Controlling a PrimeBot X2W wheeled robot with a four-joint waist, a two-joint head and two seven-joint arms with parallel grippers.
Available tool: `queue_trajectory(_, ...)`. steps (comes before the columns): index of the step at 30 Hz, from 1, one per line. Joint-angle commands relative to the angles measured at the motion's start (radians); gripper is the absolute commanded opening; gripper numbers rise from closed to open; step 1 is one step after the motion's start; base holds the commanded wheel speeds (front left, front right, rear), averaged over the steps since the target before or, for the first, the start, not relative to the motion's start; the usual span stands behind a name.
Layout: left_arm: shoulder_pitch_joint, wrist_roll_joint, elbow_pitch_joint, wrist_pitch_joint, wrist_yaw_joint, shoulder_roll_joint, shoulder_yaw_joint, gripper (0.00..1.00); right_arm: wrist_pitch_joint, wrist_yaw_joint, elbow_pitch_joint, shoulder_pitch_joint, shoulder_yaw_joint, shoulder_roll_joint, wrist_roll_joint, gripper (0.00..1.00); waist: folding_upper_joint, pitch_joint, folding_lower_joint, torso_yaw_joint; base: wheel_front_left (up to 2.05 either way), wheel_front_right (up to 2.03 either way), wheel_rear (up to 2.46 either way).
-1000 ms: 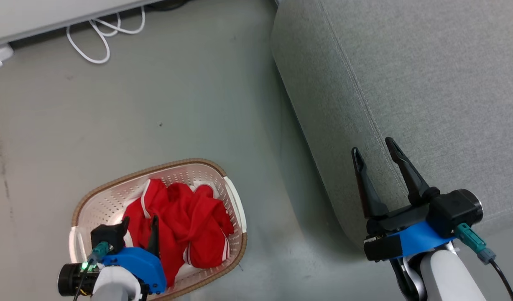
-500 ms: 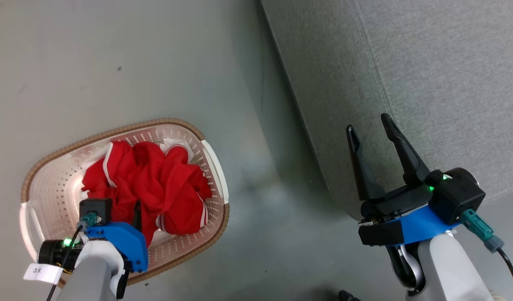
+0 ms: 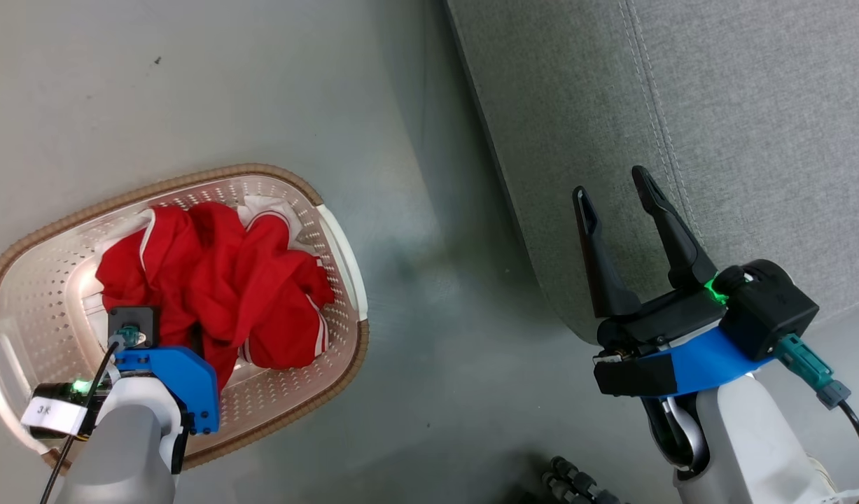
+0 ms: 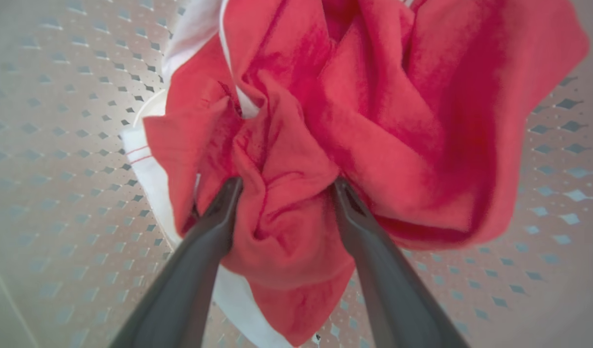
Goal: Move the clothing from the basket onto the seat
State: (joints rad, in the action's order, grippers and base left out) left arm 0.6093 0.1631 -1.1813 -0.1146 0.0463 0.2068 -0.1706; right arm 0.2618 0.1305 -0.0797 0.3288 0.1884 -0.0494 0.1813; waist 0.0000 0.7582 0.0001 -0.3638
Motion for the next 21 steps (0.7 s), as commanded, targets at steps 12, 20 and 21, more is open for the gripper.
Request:
queue_trajectory(12,0.038,0.010,-0.040,0.023,0.013,-0.007,-0.023,0.00,0.005,0.000,-0.005,0.017,0.004,-0.002,0.020,1.00,0.0000,0.001,-0.0001,-0.009,0.00,0.00,0.00)
queue_trajectory(20,0.042,0.023,-0.050,0.004,0.022,-0.020,-0.034,0.00,0.005,0.000,-0.010,0.016,0.000,-0.002,0.009,1.00,0.0000,-0.022,-0.0001,0.008,0.00,0.00,0.00)
queue_trajectory(21,0.041,0.024,-0.051,-0.001,0.022,-0.023,-0.034,0.00,0.005,0.000,-0.011,0.016,0.000,-0.002,0.009,1.00,0.0000,-0.028,-0.0001,0.012,0.00,0.00,0.00)
